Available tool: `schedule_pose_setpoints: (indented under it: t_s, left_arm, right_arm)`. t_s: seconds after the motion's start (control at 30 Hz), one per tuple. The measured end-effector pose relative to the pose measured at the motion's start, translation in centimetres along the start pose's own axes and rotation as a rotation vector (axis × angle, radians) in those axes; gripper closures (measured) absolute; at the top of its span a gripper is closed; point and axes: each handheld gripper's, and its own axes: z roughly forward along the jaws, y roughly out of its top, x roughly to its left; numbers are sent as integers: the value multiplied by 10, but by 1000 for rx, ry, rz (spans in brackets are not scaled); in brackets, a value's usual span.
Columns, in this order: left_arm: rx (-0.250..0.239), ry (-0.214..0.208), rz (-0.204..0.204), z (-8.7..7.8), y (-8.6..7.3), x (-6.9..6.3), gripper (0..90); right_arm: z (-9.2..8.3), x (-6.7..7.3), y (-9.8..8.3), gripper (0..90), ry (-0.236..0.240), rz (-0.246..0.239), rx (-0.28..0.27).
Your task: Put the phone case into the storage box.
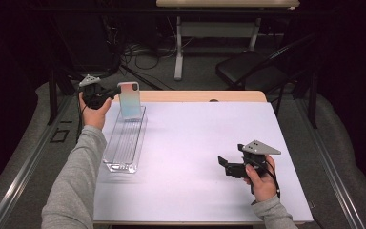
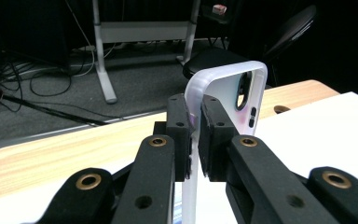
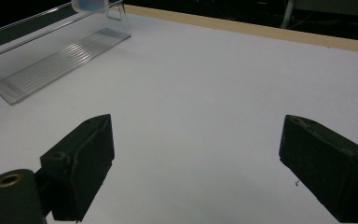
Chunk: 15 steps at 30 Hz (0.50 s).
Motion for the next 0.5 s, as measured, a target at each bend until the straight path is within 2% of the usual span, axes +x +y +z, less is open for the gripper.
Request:
schedule_pose_setpoints:
  t_s: [0.5]
  left_arm:
    - [-6, -5, 13, 13, -10, 7, 840]
  right_arm:
    - [-2, -1, -1, 97, -8, 4, -1]
